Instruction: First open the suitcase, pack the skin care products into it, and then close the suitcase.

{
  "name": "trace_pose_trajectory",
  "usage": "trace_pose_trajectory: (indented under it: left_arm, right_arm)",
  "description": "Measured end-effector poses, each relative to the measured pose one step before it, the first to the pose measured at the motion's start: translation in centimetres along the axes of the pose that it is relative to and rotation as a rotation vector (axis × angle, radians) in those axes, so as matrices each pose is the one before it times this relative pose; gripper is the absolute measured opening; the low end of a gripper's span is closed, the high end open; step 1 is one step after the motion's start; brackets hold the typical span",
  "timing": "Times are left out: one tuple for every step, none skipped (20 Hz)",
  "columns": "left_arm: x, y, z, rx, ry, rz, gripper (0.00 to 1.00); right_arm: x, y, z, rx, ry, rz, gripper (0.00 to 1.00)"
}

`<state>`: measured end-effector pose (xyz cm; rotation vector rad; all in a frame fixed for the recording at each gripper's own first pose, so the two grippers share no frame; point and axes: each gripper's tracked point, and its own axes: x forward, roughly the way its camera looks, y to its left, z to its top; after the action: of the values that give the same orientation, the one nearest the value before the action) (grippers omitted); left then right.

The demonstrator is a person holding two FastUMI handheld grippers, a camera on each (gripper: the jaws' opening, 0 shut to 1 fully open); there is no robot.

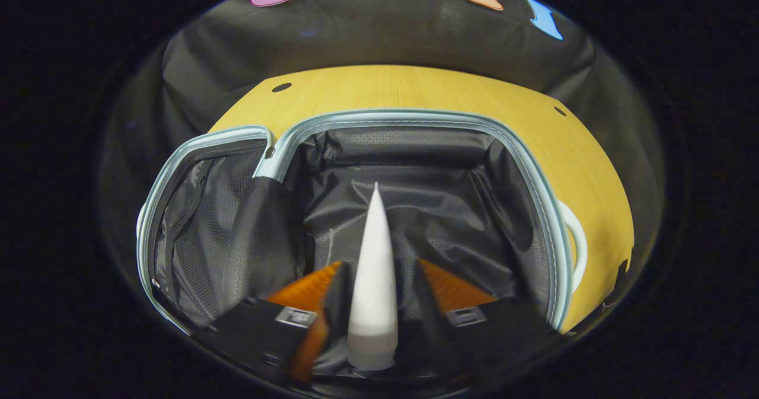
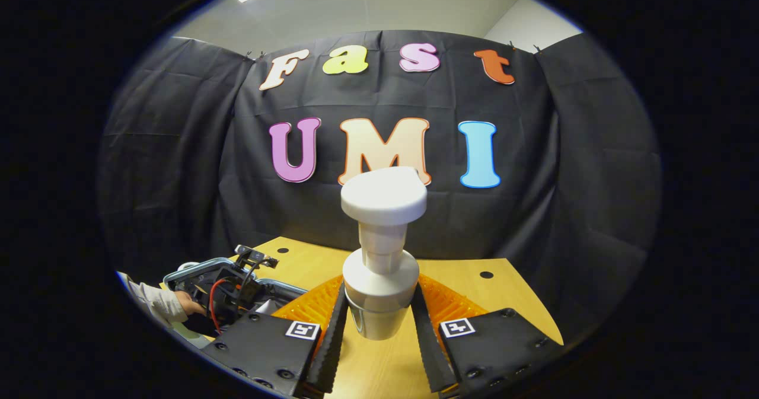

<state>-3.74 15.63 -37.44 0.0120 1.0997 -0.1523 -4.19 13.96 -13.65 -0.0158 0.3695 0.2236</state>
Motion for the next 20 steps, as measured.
trace_pose_trajectory:
  left_arm:
    - [-0.859,-0.146,1.513,-0.00153,-0.05447,-0.01356,0.79]
    - [-1.118,-0.250,0.944,-0.00353,-0.04798,-0.01936,1.00]
    - [-1.174,0.052,1.426,-0.00459,-0.05633,-0.01353,0.97]
    - [-1.504,0.113,1.584,-0.00231,-0.05684,-0.01461,0.97]
    - [-1.345,0.445,1.389,-0.00177,-0.04758,-0.00945,0.96]
    - [-1.075,0.619,1.269,0.00391,-0.04341,-0.01184,0.96]
    - [-1.029,0.921,1.138,0.00906,-0.03892,0.00152,0.96]
    - [-0.916,1.221,1.018,0.01354,-0.03519,0.00885,0.96]
    - [-0.768,1.474,1.048,0.01211,-0.02680,0.01742,0.96]
    - [-0.880,1.611,0.597,-0.00175,-0.02490,0.01949,0.96]
    - [-0.781,1.454,0.417,-0.01381,-0.01610,0.01566,0.96]
    - [-0.759,1.421,0.399,-0.02173,-0.01834,0.01117,0.96]
    - [-0.842,1.608,0.125,-0.02438,-0.00536,0.01583,0.96]
    - [-0.704,1.655,0.181,-0.02002,-0.01112,0.01469,0.96]
    - [-0.775,1.600,-0.001,-0.01574,-0.00007,0.01346,0.96]
    - [-0.566,1.949,-0.393,-0.00973,0.00489,0.02162,0.95]
    - [-0.621,1.968,-0.268,-0.00206,0.00526,0.02454,0.95]
    - [-0.253,1.864,-0.257,0.00058,0.00215,0.02085,0.95]
    - [-0.229,1.782,-0.547,0.00280,0.00937,0.02122,0.95]
    - [-0.150,1.753,-0.559,0.00060,0.01122,0.01654,0.95]
  right_arm:
    - [0.382,1.059,-0.115,0.00339,0.01002,0.01975,0.59]
    - [0.438,1.271,-0.285,0.00416,0.01227,0.02019,0.59]
    - [0.576,1.484,-0.476,0.00741,0.01699,0.02189,0.59]
    - [0.557,1.336,-0.254,0.00979,0.01189,0.01885,0.58]
    - [0.537,1.194,-0.264,0.00972,0.00800,0.01391,0.59]
    - [0.558,1.338,-0.449,0.01367,0.01429,0.01698,0.58]
    - [0.714,1.561,-0.782,0.01817,0.02375,0.02068,0.59]
    - [0.692,1.132,-0.772,0.01258,0.02530,0.01696,0.59]
    - [0.785,1.156,-1.069,0.01517,0.03737,0.01555,0.59]
    - [0.740,1.052,-1.376,0.02361,0.04415,0.01523,0.59]
    - [0.761,0.988,-1.293,0.02555,0.04174,0.01086,0.59]
    - [0.963,0.695,-1.165,0.01707,0.04083,0.00058,0.59]
    - [0.923,0.577,-1.201,0.00577,0.04139,-0.00479,0.59]
    - [0.889,0.566,-1.214,0.00307,0.03454,-0.00771,0.59]
    - [0.918,0.465,-1.289,-0.00502,0.04040,-0.00537,0.59]
    - [1.032,0.459,-1.554,-0.00825,0.04106,-0.00822,0.59]
    - [1.226,0.440,-1.828,-0.00237,0.04870,-0.01487,0.57]
    - [0.748,0.399,-1.407,0.00317,0.04013,-0.00908,0.59]
    - [0.646,0.388,-1.336,0.00268,0.03259,-0.01169,0.59]
    - [0.645,0.287,-1.371,-0.00331,0.03322,-0.01773,0.59]
